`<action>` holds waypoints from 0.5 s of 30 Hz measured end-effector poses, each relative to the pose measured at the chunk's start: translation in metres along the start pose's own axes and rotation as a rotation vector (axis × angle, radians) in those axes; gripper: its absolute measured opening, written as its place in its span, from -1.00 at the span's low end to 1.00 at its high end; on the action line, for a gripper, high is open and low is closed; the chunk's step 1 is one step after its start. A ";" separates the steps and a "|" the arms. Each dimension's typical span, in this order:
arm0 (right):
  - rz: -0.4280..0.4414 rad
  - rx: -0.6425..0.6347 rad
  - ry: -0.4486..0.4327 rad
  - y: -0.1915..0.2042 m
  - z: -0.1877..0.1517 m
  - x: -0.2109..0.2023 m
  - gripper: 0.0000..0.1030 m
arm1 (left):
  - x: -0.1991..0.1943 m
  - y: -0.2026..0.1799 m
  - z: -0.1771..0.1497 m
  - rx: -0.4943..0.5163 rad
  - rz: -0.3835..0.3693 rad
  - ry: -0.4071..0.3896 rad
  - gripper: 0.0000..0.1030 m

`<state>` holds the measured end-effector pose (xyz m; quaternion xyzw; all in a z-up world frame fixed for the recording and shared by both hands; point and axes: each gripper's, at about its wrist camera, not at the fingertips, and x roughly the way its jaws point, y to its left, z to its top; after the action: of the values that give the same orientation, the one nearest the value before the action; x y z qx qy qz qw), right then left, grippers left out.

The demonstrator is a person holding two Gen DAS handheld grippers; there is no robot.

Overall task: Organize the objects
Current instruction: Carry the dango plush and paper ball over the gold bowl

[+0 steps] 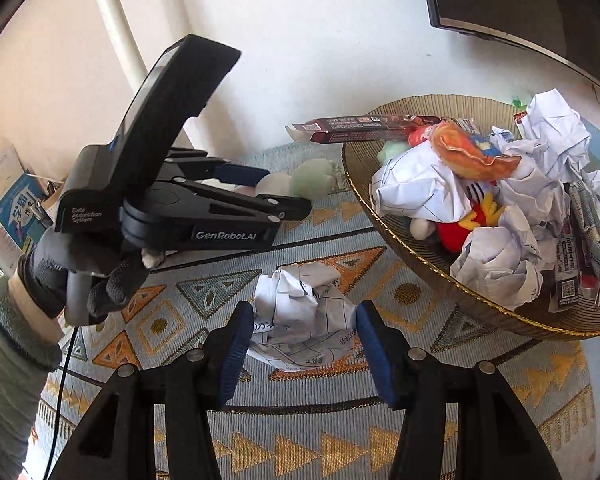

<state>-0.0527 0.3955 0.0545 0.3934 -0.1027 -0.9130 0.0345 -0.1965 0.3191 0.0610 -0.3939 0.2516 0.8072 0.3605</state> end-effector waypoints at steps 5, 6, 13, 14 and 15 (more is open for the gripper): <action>0.038 -0.002 0.003 -0.001 -0.014 -0.025 0.02 | -0.057 -0.015 -0.058 -0.066 0.066 0.066 0.02; 0.050 -0.011 0.015 0.001 -0.019 -0.029 0.02 | -0.069 -0.016 -0.074 -0.094 0.090 0.074 0.02; 0.155 -0.088 0.113 0.033 -0.059 -0.034 0.02 | -0.149 -0.022 -0.189 -0.484 0.263 0.047 0.04; 0.153 -0.100 0.119 0.037 -0.060 -0.036 0.02 | -0.156 -0.027 -0.201 -0.497 0.308 0.035 0.04; 0.133 -0.123 0.117 0.039 -0.061 -0.034 0.02 | -0.159 -0.032 -0.208 -0.506 0.342 0.037 0.04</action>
<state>0.0139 0.3522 0.0461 0.4355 -0.0700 -0.8887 0.1251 -0.0089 0.1340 0.0694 -0.4376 0.1115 0.8861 0.1050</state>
